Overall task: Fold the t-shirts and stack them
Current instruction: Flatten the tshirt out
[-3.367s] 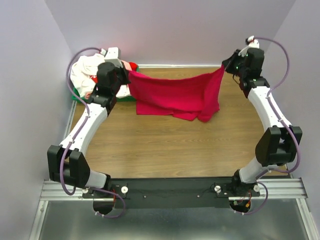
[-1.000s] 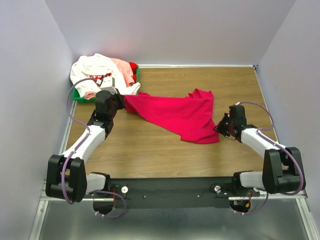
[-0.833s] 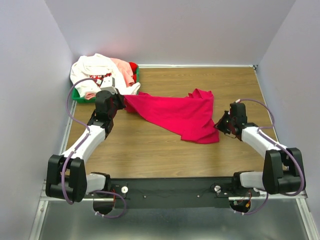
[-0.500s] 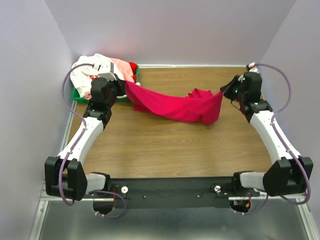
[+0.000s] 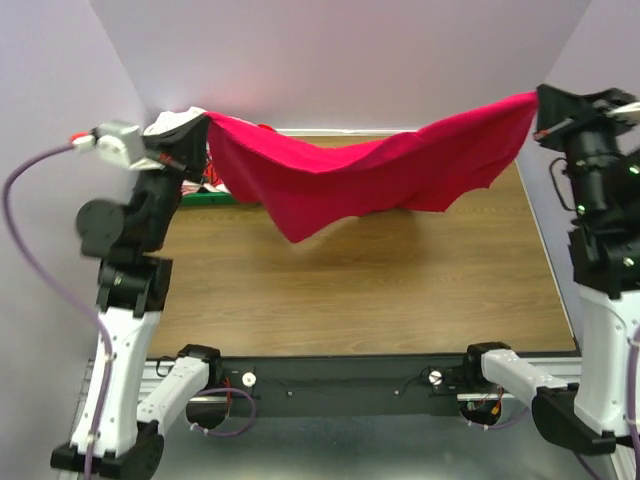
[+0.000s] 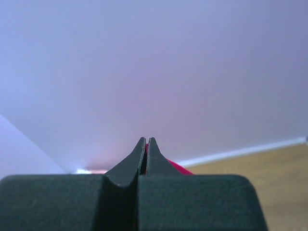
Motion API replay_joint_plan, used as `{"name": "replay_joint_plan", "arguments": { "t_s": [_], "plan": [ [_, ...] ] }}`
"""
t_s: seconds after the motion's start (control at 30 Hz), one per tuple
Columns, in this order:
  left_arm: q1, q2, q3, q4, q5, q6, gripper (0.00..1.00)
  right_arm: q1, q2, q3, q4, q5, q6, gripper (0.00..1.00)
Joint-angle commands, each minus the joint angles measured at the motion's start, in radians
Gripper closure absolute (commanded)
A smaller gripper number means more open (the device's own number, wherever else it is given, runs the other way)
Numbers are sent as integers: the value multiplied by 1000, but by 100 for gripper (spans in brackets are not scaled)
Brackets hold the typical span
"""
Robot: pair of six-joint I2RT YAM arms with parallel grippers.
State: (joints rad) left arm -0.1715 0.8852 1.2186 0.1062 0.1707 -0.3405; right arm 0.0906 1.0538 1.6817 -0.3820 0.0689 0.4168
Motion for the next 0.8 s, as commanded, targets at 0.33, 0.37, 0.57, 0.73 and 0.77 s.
{"name": "replay_joint_plan", "arguments": {
  "t_s": [0.33, 0.37, 0.57, 0.73, 0.77],
  "plan": [
    [4, -30, 33, 33, 139, -23, 100, 3, 40, 181, -58, 95, -101, 100],
    [4, -3, 24, 41, 144, -25, 100, 1, 55, 162, -54, 107, -104, 100],
    [4, 234, 9, 92, 144, -38, 100, 0, 230, 58, 31, 192, -145, 100],
    [4, 368, 50, 133, 156, -61, 100, 1, 370, 145, 42, 209, -171, 100],
    [4, 379, 58, 135, 161, -68, 100, 1, 383, 179, 42, 210, -173, 100]
  ]
}}
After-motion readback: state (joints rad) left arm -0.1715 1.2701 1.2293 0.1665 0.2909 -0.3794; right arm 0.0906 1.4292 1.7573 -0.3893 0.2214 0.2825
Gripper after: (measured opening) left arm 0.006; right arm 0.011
